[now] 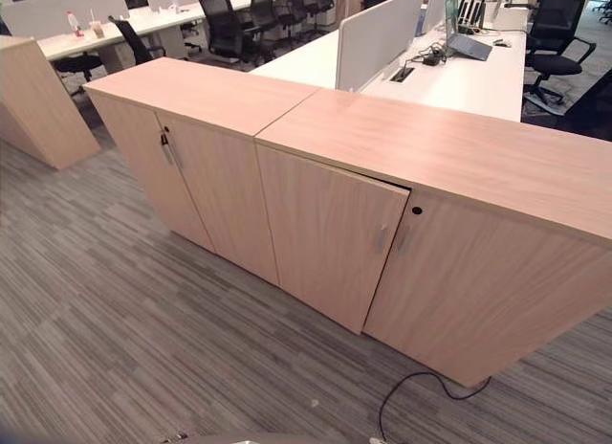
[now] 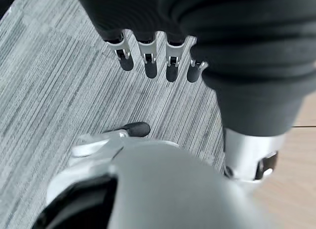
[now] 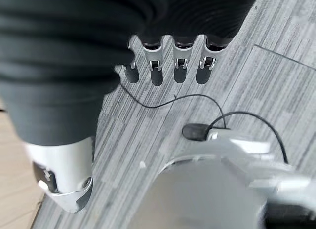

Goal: Put the empty folder in the office cabinet

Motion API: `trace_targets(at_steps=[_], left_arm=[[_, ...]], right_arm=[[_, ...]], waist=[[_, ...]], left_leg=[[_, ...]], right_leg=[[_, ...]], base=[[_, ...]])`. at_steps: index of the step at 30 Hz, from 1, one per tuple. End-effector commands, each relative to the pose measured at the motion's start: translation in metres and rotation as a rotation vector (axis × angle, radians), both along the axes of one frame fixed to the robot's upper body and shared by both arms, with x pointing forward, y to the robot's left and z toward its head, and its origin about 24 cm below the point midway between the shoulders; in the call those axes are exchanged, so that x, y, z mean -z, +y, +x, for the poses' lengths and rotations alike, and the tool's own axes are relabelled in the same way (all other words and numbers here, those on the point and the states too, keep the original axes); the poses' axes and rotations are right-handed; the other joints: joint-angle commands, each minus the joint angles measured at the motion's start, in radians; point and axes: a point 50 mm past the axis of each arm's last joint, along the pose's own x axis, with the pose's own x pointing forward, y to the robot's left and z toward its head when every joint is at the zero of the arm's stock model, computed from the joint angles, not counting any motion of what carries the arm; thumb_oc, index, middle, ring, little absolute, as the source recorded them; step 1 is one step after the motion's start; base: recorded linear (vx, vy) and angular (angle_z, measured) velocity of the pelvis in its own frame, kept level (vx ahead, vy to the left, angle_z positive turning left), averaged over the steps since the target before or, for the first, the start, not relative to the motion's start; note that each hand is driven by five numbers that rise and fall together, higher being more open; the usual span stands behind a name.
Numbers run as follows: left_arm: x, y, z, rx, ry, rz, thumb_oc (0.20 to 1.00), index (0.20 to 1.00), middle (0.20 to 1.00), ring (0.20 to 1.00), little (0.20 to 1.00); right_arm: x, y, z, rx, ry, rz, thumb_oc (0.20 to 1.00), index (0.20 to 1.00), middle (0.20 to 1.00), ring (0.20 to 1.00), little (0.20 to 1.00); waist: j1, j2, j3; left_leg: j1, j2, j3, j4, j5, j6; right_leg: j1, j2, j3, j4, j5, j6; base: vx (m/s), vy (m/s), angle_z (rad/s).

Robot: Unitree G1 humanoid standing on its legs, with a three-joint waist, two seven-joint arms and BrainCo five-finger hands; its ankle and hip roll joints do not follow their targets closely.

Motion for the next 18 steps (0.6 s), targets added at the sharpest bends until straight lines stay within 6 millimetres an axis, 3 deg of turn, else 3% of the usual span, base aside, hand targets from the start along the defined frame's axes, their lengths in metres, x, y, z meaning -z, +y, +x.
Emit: trace_targets(at_steps=[1, 6, 7, 9, 13, 14, 18], left_arm=[[-0.002, 0.004, 0.020, 0.023, -0.045, 0.052, 1.000, 1.000, 1.000, 1.000, 1.000], [-0.004, -0.001, 0.033, -0.025, -0.089, 0.037, 1.000, 1.000, 1.000, 1.000, 1.000], [-0.004, -0.005, 0.037, -0.031, -0.101, 0.024, 1.000, 1.000, 1.000, 1.000, 1.000], [-0.002, -0.009, 0.032, -0.088, -0.091, -0.009, 1.000, 1.000, 1.000, 1.000, 1.000], [0.000, -0.013, 0.023, -0.089, -0.060, -0.034, 1.000, 1.000, 1.000, 1.000, 1.000], [0.001, -0.018, 0.023, -0.037, -0.055, -0.052, 1.000, 1.000, 1.000, 1.000, 1.000], [-0.001, -0.028, 0.037, 0.087, -0.079, -0.088, 1.000, 1.000, 1.000, 1.000, 1.000]], right_arm=[[0.001, 0.007, 0.007, 0.022, -0.004, 0.013, 1.000, 1.000, 1.000, 1.000, 1.000], [0.000, 0.004, 0.015, -0.035, -0.002, -0.007, 1.000, 1.000, 1.000, 1.000, 1.000], [-0.002, 0.002, 0.022, -0.073, -0.009, -0.020, 1.000, 1.000, 1.000, 1.000, 1.000], [-0.003, -0.002, 0.026, -0.087, -0.013, -0.032, 1.000, 1.000, 1.000, 1.000, 1.000], [-0.003, -0.002, 0.023, -0.084, -0.013, -0.026, 1.000, 1.000, 1.000, 1.000, 1.000], [-0.002, -0.002, 0.018, -0.081, -0.003, -0.024, 1.000, 1.000, 1.000, 1.000, 1.000], [-0.004, -0.005, 0.020, -0.067, -0.012, -0.028, 1.000, 1.000, 1.000, 1.000, 1.000]], waist=[[-0.005, -0.038, 0.025], [0.009, -0.051, 0.087], [0.025, -0.059, 0.105], [0.032, -0.072, 0.096], [0.017, -0.058, 0.060], [-0.001, -0.040, 0.035], [-0.023, -0.019, 0.006]], left_leg=[[0.009, -0.088, -0.009, 0.003, -0.103, 0.043], [-0.099, -0.091, -0.070, 0.184, -0.122, 0.031], [-0.131, -0.114, -0.165, 0.246, -0.143, 0.015], [-0.121, -0.087, -0.204, 0.272, -0.158, 0.011], [-0.045, -0.043, -0.182, 0.146, -0.136, 0.007], [0.007, -0.033, -0.161, 0.048, -0.120, 0.004], [0.037, -0.048, -0.149, 0.003, -0.135, 0.007]], right_leg=[[-0.069, 0.049, 0.049, 0.074, -0.053, -0.011], [-0.104, 0.049, 0.062, 0.112, -0.046, -0.037], [-0.122, 0.049, 0.080, 0.117, -0.037, -0.042], [-0.108, 0.049, 0.090, 0.092, -0.022, -0.041], [-0.084, 0.066, 0.082, 0.053, -0.020, -0.042], [-0.078, 0.075, 0.078, 0.031, -0.019, -0.041], [-0.076, 0.076, 0.083, -0.016, 0.003, -0.029]], base=[[-0.05, -0.102, -0.03], [-0.14, -0.087, 0.03], [-0.08, -0.034, 0.03], [-0.05, -0.043, -0.12], [0.07, 0.039, -0.19], [0.07, 0.160, -0.02], [0.02, 0.110, -0.04]])
